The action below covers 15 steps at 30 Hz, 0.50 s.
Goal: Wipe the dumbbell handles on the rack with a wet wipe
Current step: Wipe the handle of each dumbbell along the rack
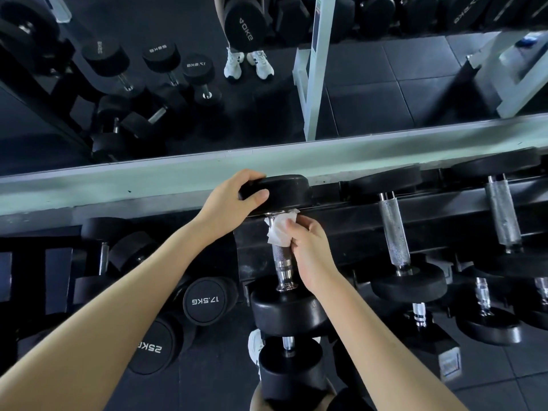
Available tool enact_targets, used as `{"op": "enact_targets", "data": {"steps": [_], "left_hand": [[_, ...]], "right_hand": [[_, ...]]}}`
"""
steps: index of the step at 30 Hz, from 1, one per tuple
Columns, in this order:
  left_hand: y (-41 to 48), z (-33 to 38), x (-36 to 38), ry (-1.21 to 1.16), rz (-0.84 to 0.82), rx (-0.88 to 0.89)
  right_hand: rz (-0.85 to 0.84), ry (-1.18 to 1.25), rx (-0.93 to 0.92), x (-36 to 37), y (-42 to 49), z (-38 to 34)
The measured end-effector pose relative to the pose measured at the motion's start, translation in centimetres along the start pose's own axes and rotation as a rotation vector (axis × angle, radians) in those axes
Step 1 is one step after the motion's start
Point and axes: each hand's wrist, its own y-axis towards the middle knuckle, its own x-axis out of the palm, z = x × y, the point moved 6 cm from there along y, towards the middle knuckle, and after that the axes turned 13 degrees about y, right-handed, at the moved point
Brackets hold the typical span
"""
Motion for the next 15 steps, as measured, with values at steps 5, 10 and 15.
{"op": "enact_targets", "data": {"steps": [5, 10, 15], "left_hand": [[0.1, -0.1, 0.2, -0.061, 0.023, -0.023], [0.1, -0.1, 0.2, -0.076, 0.042, -0.031], [0.3, -0.1, 0.4, -0.107, 0.029, -0.028]], "right_hand": [[0.200, -0.421, -0.242, 0.7, 1.3, -0.2], [0.168, -0.375, -0.214, 0.9, 1.7, -1.0], [-0.082, -0.016, 0.180, -0.6, 3.2, -0.5]]}}
